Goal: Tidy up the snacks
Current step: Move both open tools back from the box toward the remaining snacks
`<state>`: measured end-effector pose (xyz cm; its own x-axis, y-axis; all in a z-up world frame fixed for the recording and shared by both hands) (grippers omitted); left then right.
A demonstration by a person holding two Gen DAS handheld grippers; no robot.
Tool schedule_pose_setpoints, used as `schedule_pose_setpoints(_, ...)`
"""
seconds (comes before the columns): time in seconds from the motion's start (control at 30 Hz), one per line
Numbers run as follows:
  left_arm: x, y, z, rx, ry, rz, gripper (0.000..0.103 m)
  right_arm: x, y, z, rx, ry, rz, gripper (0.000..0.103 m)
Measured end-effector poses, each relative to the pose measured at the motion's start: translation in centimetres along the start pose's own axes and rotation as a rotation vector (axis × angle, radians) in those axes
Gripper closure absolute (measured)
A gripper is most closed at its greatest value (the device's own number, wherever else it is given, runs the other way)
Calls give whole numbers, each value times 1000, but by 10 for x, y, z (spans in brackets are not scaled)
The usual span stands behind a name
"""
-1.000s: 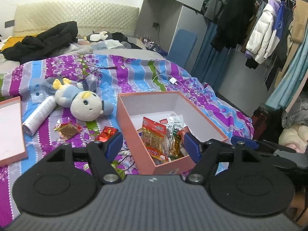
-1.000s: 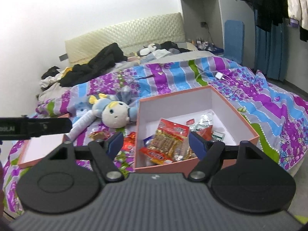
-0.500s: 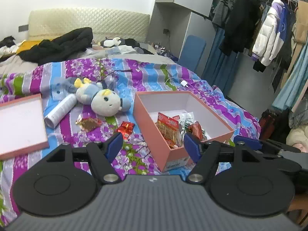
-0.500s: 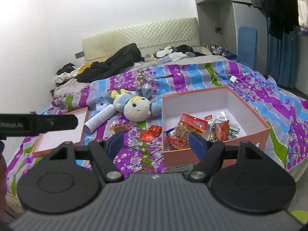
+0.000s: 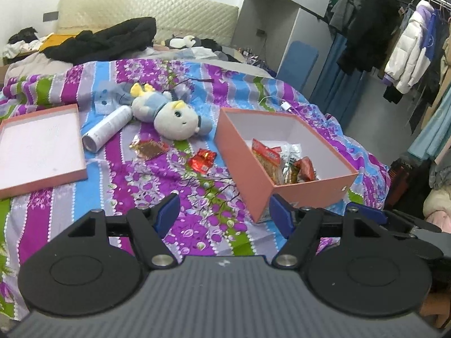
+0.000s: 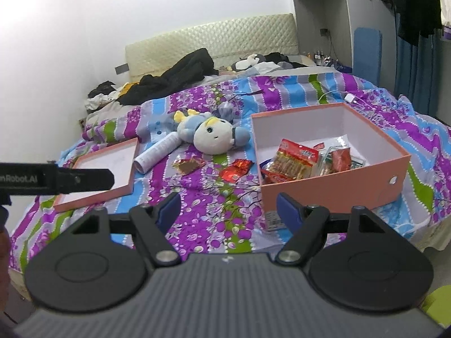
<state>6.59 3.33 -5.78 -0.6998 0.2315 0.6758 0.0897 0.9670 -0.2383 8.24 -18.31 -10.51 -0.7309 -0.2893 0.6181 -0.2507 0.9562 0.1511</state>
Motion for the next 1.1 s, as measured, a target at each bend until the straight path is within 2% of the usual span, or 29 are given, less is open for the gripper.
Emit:
schedule_pose_setpoints(0.17,-13,19,5,16,30,-11,29,-19,-6,8,-39,35,22,27)
schedule_pose_setpoints(0.4,-50,49,4,41,49,-18,28,-44,3,16,-7,6,54,27)
schedule_pose_setpoints(0.53,-82,63,-2,-5,84,-73,27,-65,17,24,58,-7,62,27)
schedule_pose_setpoints(0.9,-158,105,-22,-1,79,-47,26,-126,53,23,237,-79,54,28)
schedule_pose_setpoints(1.1,-207,132,-44,30,93,-49,25,-181,61,13,312,-89,120,31)
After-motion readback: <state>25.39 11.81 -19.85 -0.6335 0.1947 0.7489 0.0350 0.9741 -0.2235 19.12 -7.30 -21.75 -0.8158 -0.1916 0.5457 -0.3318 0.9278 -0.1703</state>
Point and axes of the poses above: each gripper's, at about its wrist camera, not at the fingertips, and x roughly against the way its jaws point, y to its left, z to its underside, the point moved 4 cm from there along -x, roughly the way its jaws point, and after that the axes turned 8 degrees about y, right-handed, at the moved point
